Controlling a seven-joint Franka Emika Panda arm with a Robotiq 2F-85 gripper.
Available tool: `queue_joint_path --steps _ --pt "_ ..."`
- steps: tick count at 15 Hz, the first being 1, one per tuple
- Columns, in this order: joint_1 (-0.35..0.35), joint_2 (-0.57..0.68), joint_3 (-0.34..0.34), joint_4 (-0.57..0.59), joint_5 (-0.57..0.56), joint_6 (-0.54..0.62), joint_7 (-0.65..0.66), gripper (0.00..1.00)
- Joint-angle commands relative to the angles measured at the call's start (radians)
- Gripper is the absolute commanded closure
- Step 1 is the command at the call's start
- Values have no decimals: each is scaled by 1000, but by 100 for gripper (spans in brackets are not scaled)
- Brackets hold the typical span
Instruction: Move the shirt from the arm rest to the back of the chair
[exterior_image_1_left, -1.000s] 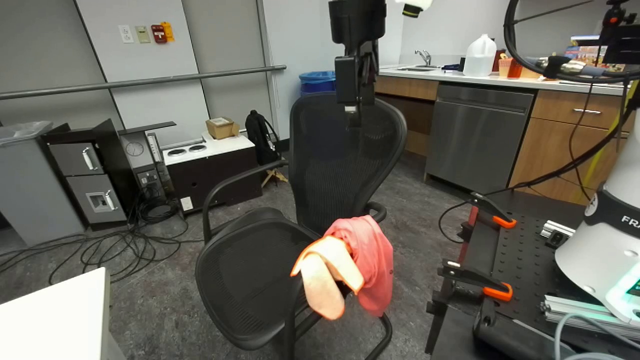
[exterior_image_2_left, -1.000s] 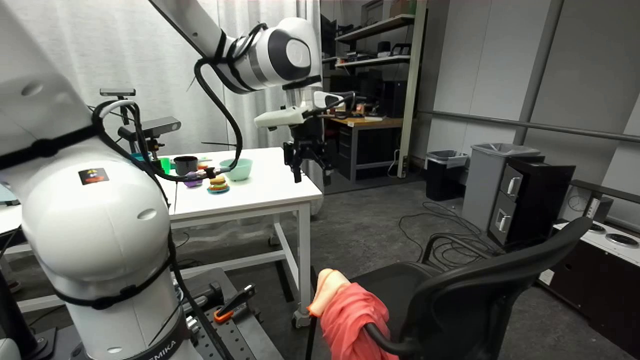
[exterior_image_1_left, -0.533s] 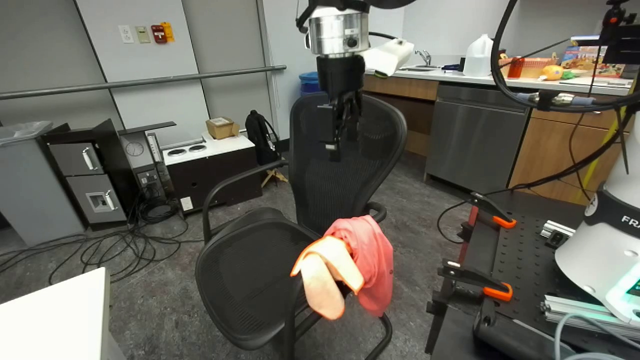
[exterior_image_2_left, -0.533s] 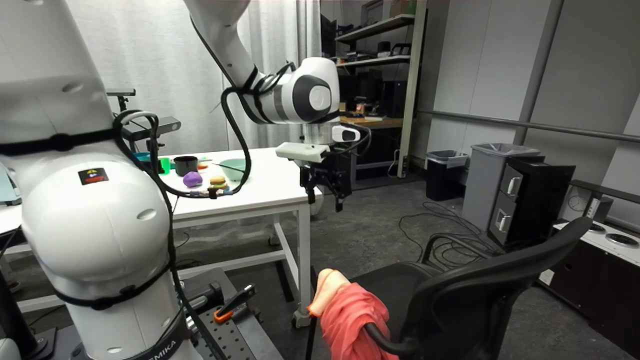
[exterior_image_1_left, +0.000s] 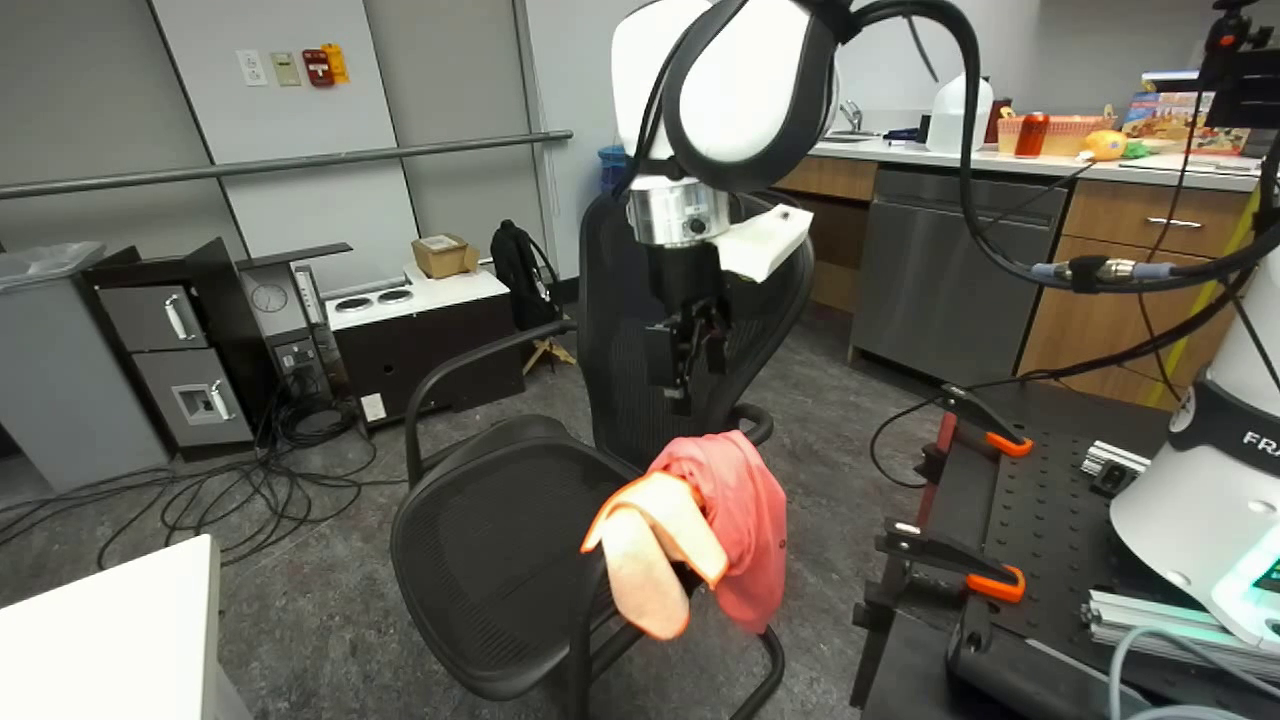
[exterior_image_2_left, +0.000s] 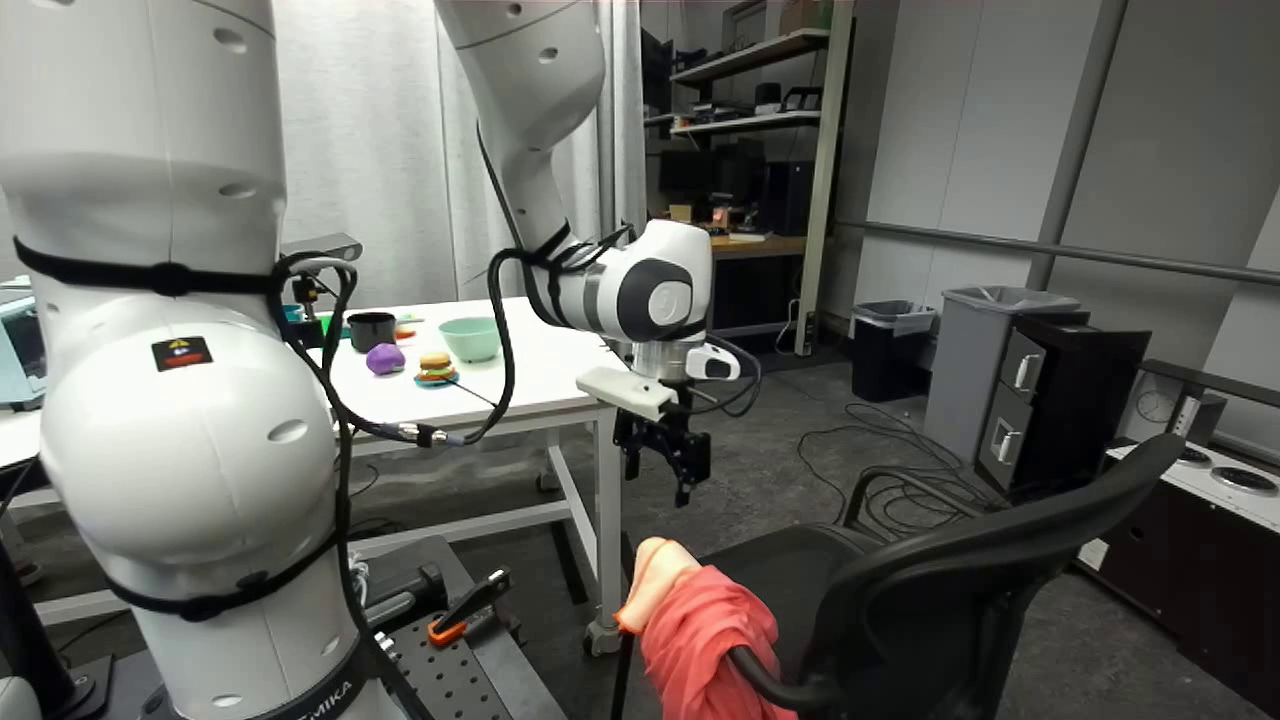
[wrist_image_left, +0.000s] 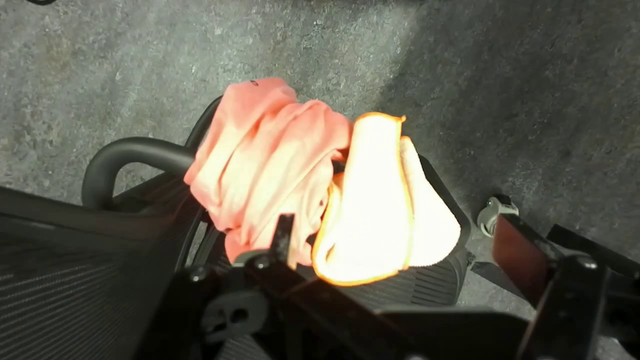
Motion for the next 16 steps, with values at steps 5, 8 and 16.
queue_joint_path --steps 5,8,16 --pt "-40 262 -50 164 20 15 -17 0" --pt "-36 339 -75 229 20 4 9 0" --pt "-25 492 -99 340 24 1 68 0"
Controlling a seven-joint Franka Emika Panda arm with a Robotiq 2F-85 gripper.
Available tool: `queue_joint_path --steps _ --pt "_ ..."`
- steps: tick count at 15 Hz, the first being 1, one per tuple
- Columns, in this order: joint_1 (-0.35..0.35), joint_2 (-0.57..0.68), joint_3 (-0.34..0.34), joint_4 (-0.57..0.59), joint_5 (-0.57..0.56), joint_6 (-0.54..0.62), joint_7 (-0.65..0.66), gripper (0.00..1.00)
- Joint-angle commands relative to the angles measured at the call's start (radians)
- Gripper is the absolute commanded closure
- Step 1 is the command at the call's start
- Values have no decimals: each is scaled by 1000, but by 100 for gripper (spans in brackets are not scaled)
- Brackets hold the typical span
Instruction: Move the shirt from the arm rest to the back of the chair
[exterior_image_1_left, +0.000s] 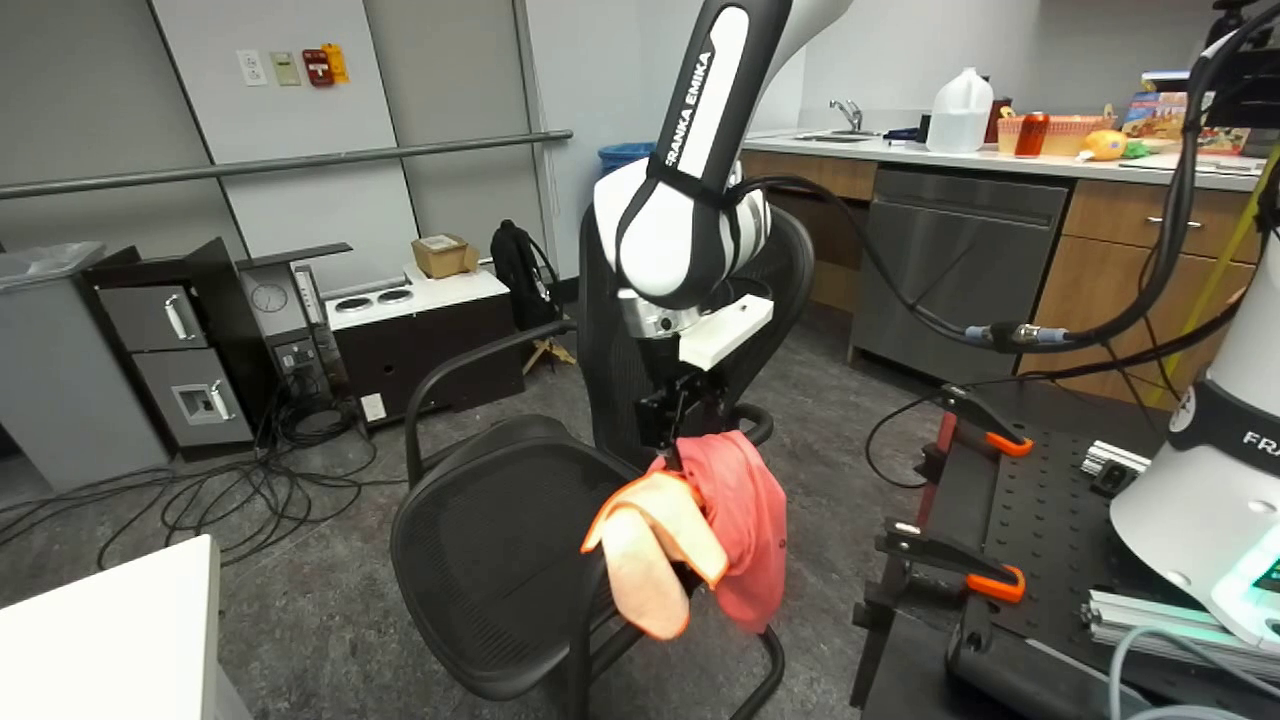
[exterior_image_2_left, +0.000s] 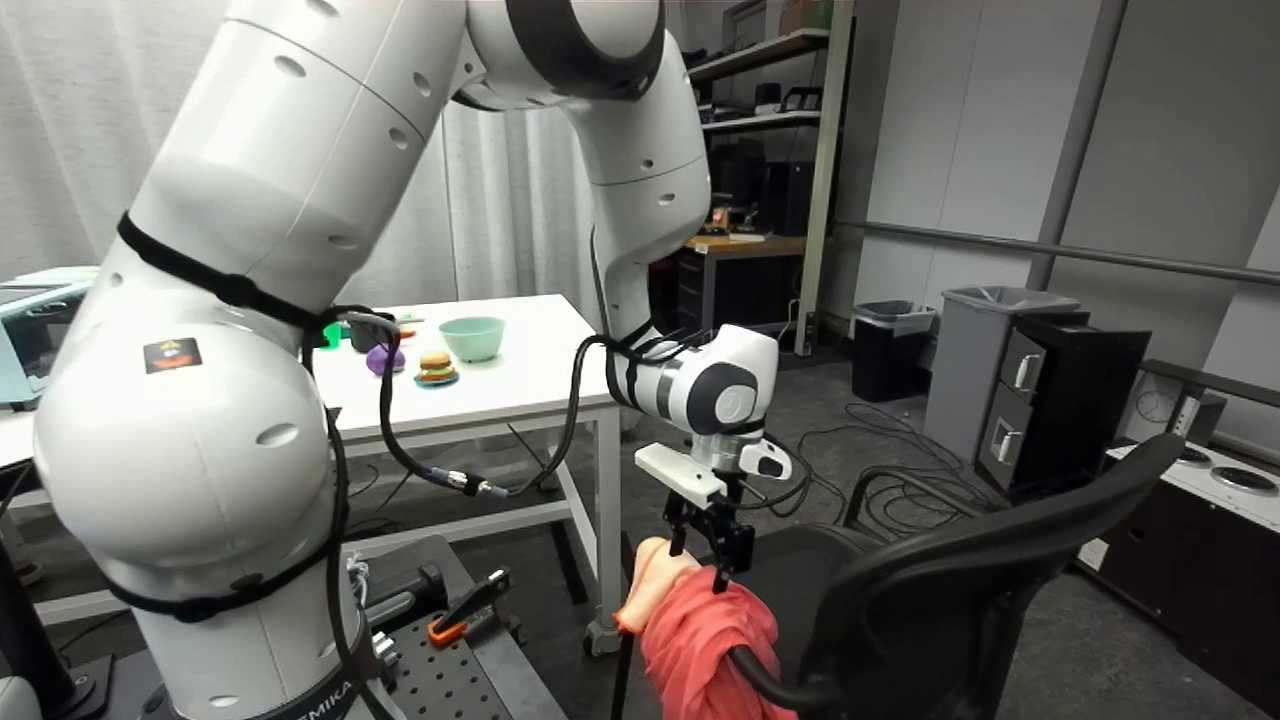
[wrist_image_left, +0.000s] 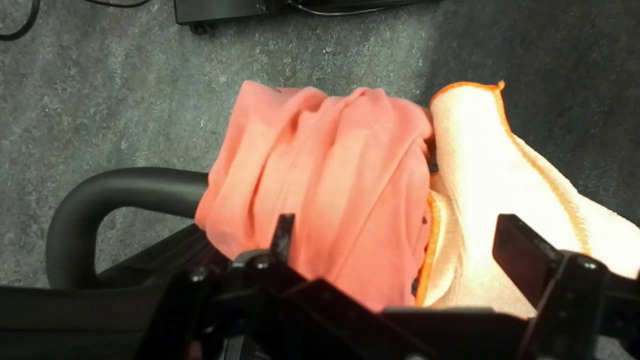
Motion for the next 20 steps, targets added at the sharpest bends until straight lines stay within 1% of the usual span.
queue_joint_path --steps 1,3,4,5,6,7,8,11,15,16,17,18,19,20 --pt "9 77 -24 63 9 -9 21 0" --pt "12 107 -41 78 2 -7 28 0" --pt "4 120 -44 86 7 -9 25 5" --pt "-1 130 -50 95 9 -11 23 24" --pt "-4 138 -55 102 10 -11 21 29" --pt "-5 139 -62 105 6 -10 19 32" --pt "-7 139 -67 107 5 -10 17 39" --pt "-19 133 -83 108 5 -11 11 64" --pt "-32 100 -109 88 -6 -7 -1 91" --pt "10 62 -104 69 -6 -22 42 93" --pt "24 40 -110 53 -16 -17 52 93" --pt "39 16 -117 39 -28 -13 60 97" --pt "55 -3 -123 25 -42 -6 70 97" --pt "72 -30 -128 9 -58 -2 80 95"
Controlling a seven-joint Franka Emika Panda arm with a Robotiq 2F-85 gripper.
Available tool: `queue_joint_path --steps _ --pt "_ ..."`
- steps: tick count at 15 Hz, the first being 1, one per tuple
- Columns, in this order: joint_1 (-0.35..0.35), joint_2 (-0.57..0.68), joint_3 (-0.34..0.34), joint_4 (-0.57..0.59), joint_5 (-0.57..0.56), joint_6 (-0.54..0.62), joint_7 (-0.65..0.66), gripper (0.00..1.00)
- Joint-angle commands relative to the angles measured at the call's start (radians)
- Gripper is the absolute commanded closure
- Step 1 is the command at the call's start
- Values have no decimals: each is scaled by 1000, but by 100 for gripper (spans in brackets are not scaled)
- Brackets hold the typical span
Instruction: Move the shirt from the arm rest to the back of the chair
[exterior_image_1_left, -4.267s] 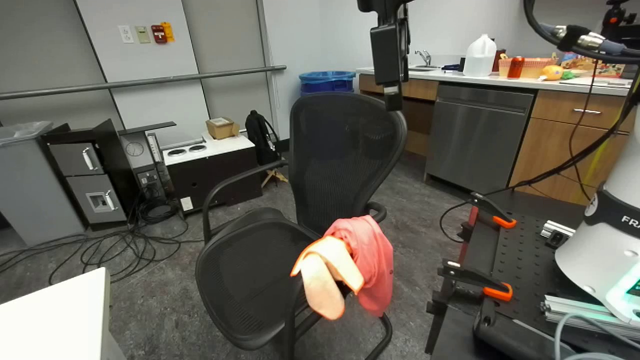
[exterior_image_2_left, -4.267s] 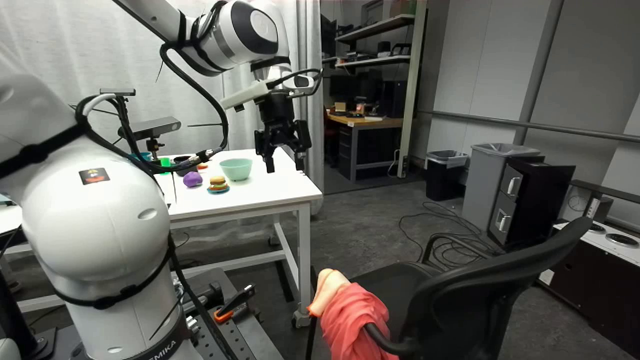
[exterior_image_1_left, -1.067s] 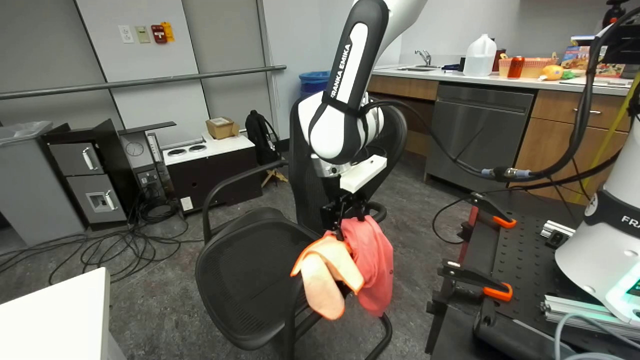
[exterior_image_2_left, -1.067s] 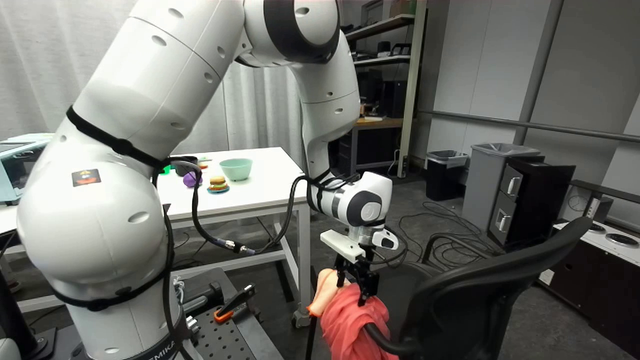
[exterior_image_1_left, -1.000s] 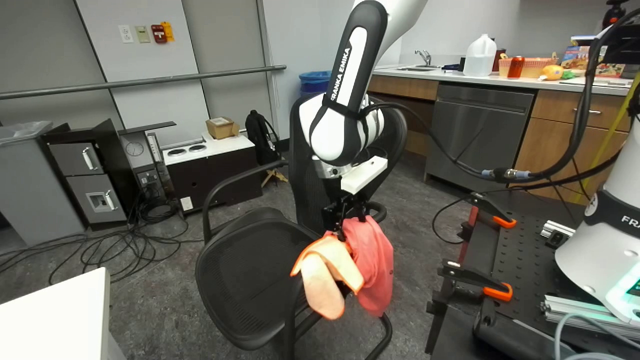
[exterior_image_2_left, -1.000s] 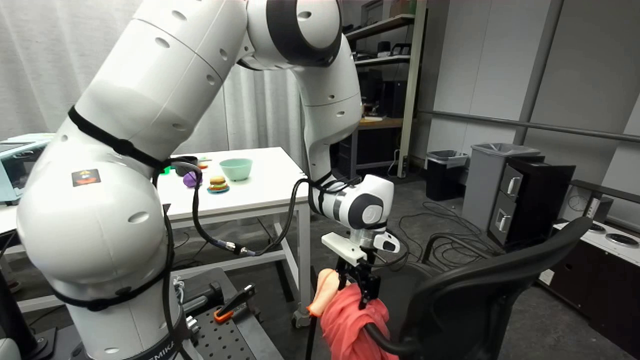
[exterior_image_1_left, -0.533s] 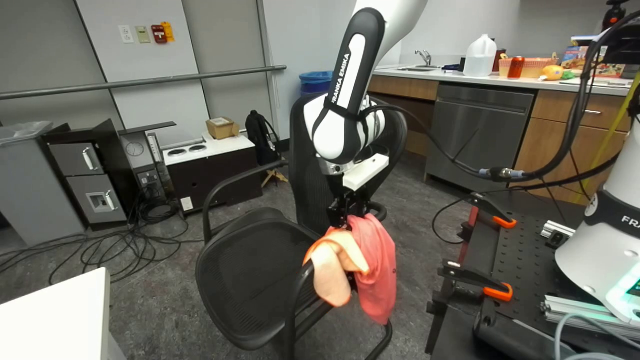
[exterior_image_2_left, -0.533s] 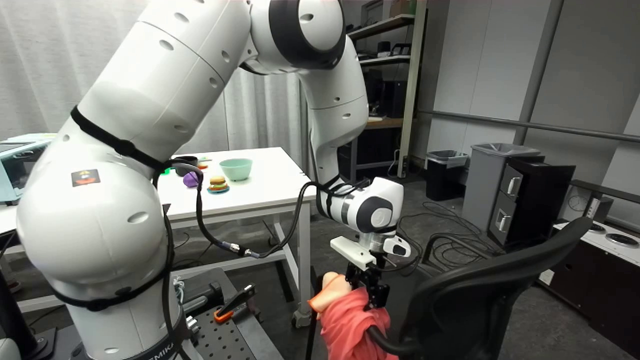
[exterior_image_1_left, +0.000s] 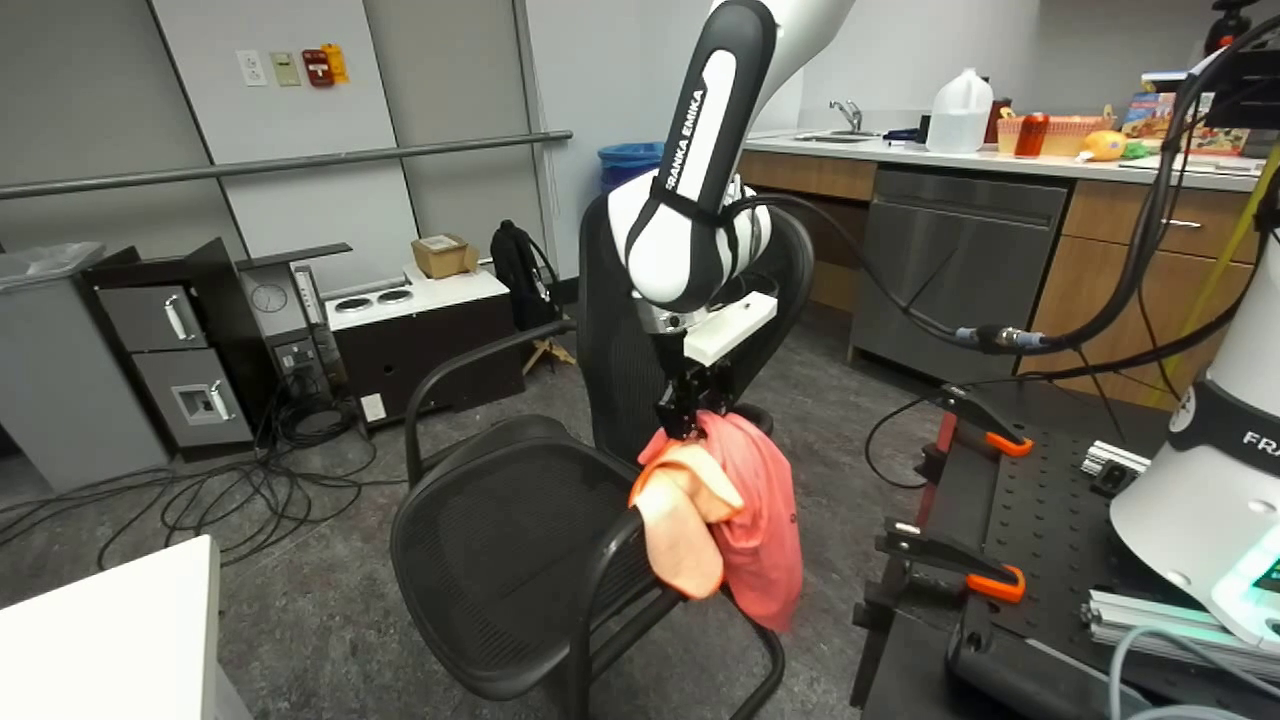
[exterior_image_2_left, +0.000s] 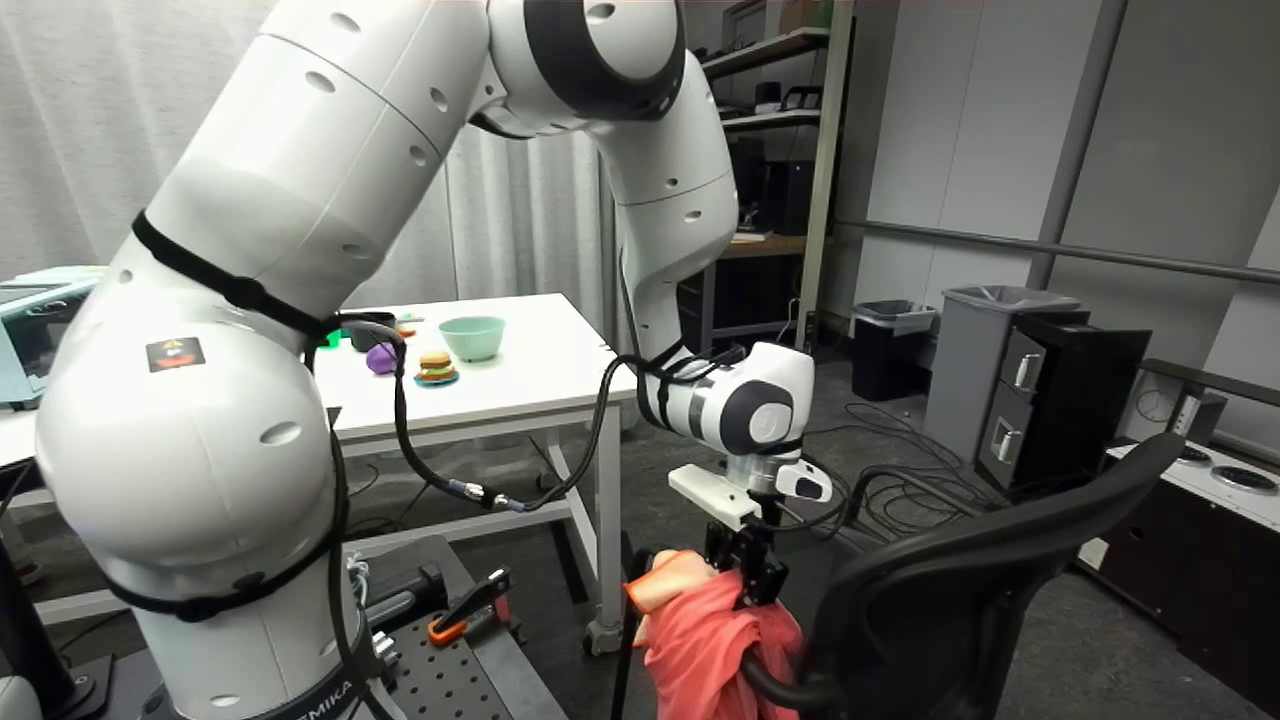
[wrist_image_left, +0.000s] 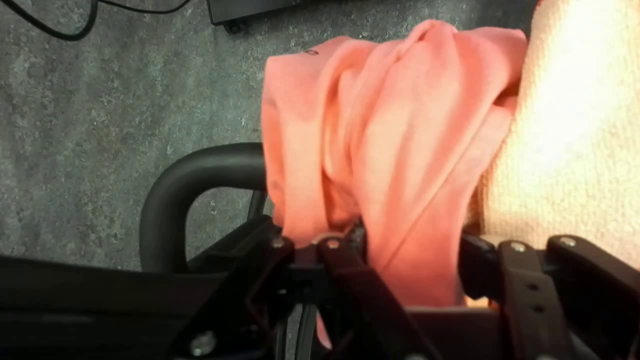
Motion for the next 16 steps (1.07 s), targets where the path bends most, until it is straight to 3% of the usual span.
queue_joint_path --steps 1,9,16 --pt "68 -118 -27 -73 -56 2 56 95" --pt "83 -343 -44 -165 -138 -16 127 95" --pt "-43 -500 -128 -149 -166 -31 136 95"
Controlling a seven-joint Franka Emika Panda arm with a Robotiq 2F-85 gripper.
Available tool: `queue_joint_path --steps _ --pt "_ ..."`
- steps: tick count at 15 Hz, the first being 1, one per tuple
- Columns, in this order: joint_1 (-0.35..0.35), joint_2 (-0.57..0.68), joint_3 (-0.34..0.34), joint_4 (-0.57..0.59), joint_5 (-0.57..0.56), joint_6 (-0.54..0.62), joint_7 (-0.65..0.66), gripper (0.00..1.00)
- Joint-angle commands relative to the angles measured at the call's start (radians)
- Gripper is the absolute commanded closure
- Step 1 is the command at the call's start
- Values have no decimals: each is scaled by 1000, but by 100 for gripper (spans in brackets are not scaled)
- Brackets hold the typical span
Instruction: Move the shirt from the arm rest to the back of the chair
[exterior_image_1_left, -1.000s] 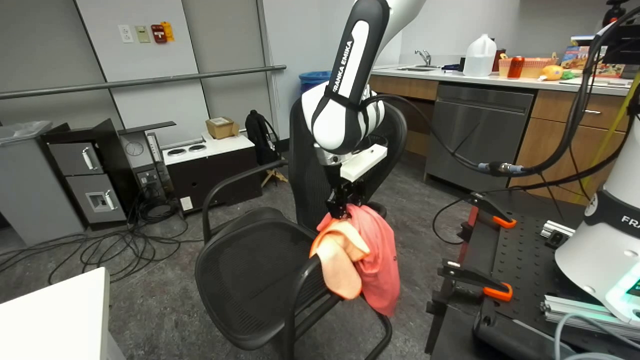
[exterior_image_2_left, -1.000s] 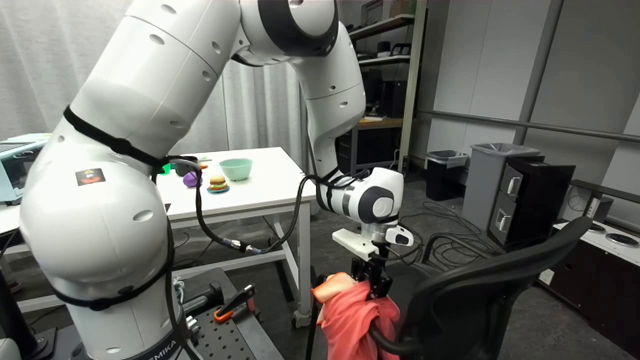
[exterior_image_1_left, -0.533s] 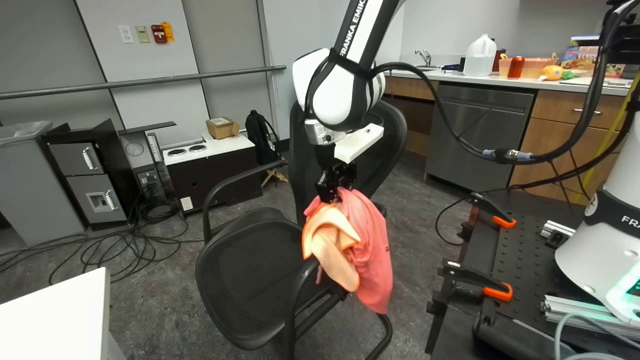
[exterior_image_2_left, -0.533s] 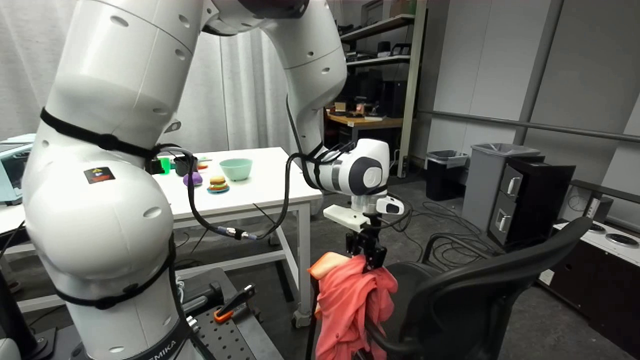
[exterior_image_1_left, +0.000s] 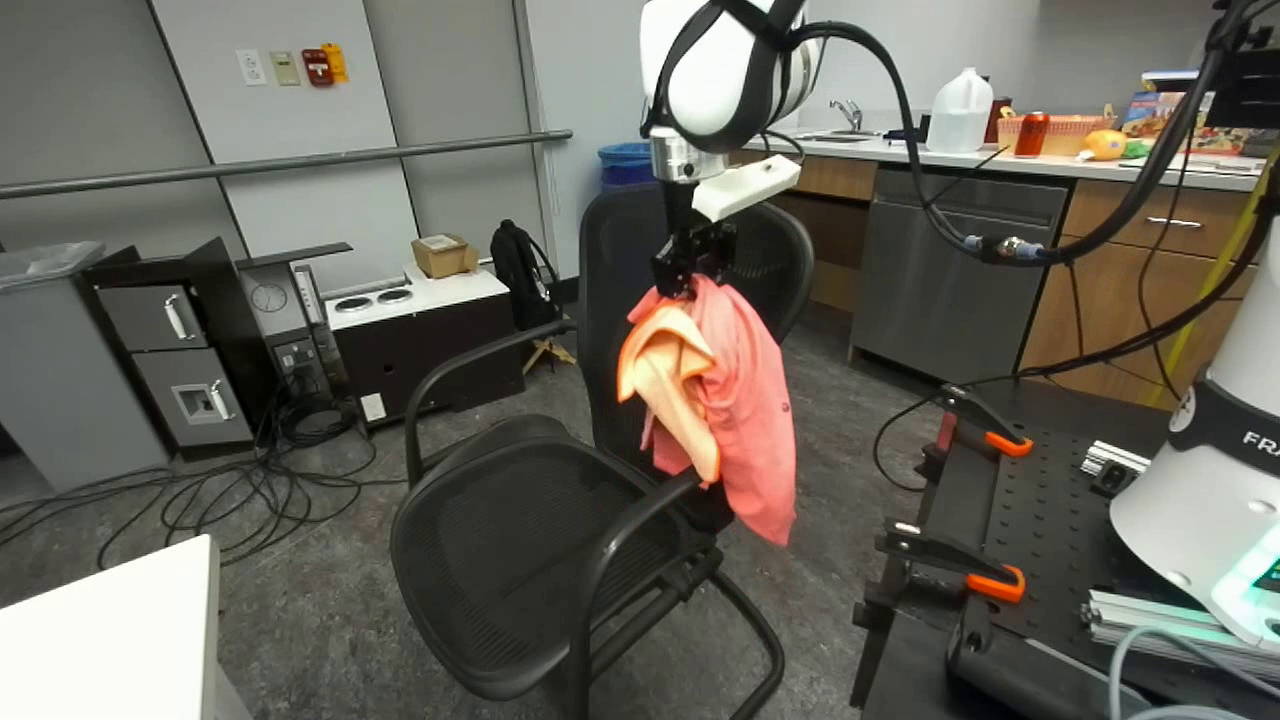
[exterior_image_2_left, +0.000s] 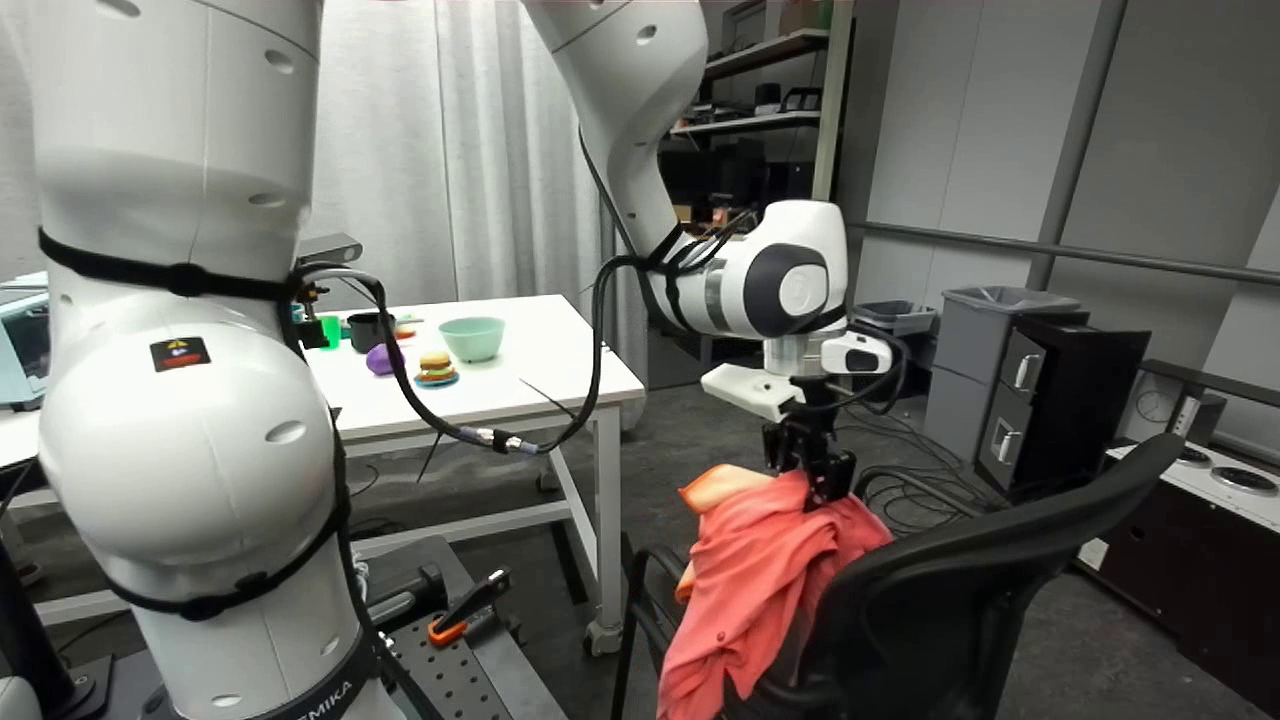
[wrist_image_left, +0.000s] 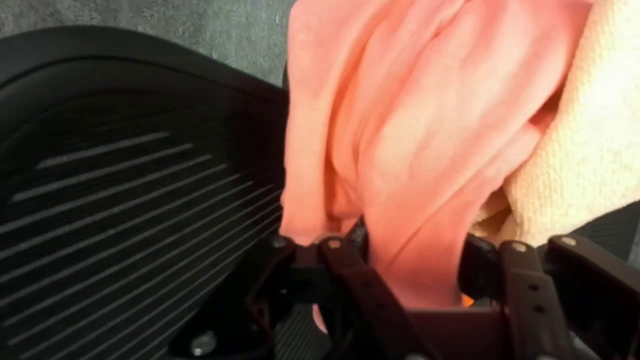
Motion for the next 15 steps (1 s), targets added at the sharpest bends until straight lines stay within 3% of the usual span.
queue_joint_path --steps 1,6,15 --pt "-69 -105 -19 0 -29 -31 33 95" --pt "-156 -158 -32 41 -12 -26 76 95" --pt "-242 -160 -55 141 8 -28 304 95"
